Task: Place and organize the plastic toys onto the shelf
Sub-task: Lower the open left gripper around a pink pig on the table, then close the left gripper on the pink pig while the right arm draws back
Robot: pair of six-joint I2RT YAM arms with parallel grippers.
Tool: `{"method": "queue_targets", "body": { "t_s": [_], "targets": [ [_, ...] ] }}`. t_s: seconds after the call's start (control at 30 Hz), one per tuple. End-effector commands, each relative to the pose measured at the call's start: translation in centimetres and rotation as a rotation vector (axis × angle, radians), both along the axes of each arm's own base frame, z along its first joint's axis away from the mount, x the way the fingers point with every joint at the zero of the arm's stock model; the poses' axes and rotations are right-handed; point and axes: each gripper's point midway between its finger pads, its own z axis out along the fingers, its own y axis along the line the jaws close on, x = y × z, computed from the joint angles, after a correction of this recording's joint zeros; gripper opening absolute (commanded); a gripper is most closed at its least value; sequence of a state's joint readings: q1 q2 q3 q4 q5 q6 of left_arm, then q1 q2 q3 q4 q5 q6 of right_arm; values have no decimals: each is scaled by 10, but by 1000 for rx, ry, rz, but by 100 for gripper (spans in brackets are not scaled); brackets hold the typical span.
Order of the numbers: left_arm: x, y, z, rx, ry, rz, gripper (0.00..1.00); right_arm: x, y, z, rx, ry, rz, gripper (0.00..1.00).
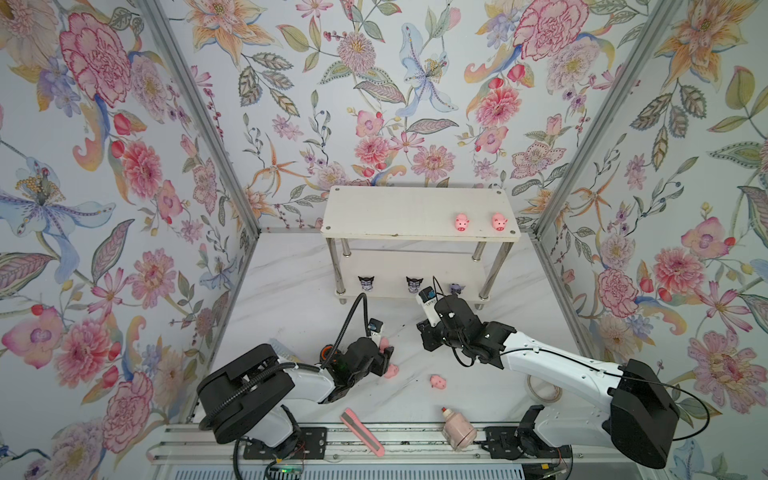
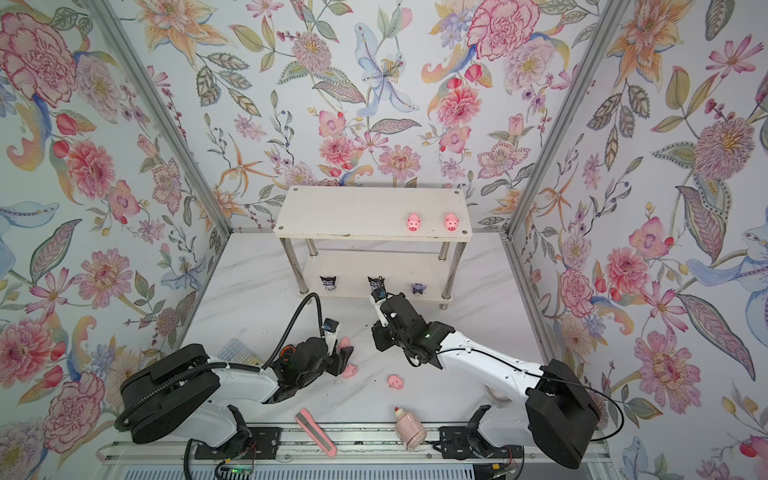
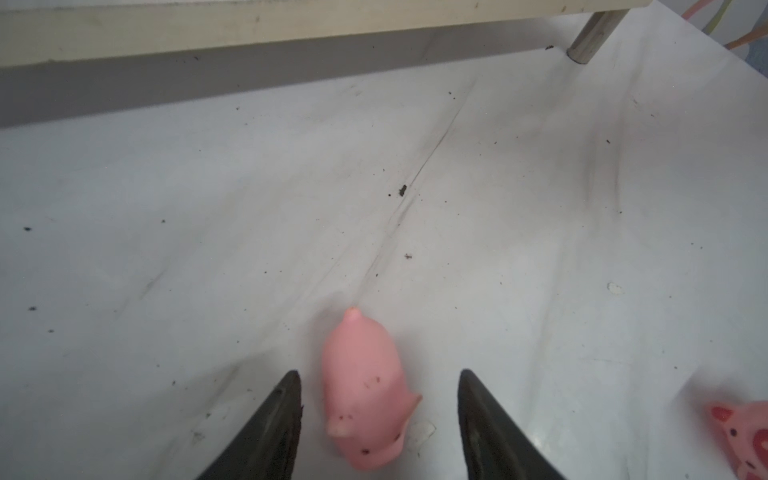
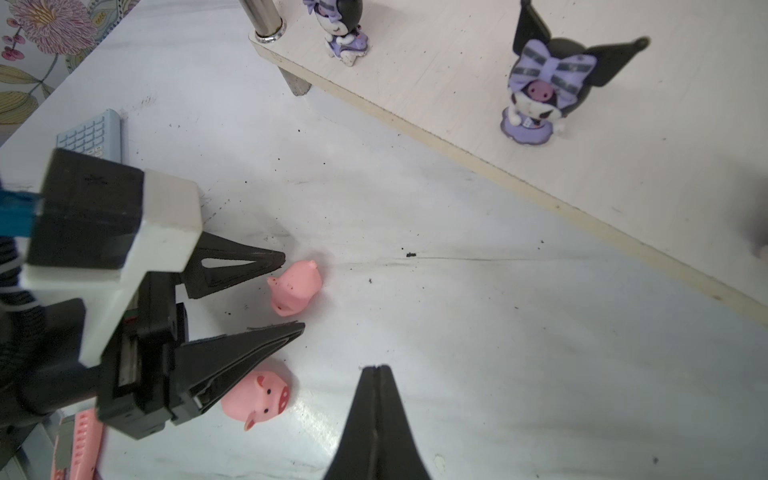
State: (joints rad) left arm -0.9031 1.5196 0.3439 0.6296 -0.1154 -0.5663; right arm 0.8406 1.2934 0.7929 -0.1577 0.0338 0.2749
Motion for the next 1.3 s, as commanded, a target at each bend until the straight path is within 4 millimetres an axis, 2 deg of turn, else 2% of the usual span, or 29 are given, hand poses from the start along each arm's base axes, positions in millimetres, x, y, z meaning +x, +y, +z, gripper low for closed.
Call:
{"method": "queue_targets", "body": {
  "t_s": [0.0, 0.07, 0.27, 0.33, 0.5, 0.53, 0.57, 0.63, 0.7, 0.97, 1.07, 1.27],
  "targets": [
    [11, -5, 4, -14, -7, 23, 53, 0, -6, -1, 25, 3, -19, 0],
    [14, -7, 7, -18, -9, 33, 50, 0, -10, -1, 29, 6, -24, 0],
    [23, -7, 22, -25, -29, 57, 23, 0, -17, -1, 39, 4, -37, 1],
    [26, -6, 26, -24, -38, 64, 19, 0, -20, -1, 41, 1, -41, 2],
    [25, -4, 33, -36, -41, 68, 19, 0, -25, 0, 45, -4, -51, 2],
    [24, -4, 34, -38, -40, 66, 25, 0, -27, -2, 44, -1, -54, 2],
    [24, -4, 34, -42, -36, 65, 36, 0, -27, -2, 44, 0, -54, 2],
    [19, -7, 32, -55, -16, 45, 50, 0, -28, -3, 47, 4, -56, 2],
    [14, -10, 29, -73, 10, 28, 55, -1, -28, -3, 49, 7, -53, 3],
    [-4, -10, 3, -118, 101, 10, 54, 1, -28, -4, 60, 12, -54, 3],
    [-5, -10, -6, -108, 120, 7, 45, 2, -28, -5, 58, 15, -56, 3],
    [0, -18, 1, -111, 103, -5, 25, 1, -29, -7, 59, 19, -62, 3]
  ]
}}
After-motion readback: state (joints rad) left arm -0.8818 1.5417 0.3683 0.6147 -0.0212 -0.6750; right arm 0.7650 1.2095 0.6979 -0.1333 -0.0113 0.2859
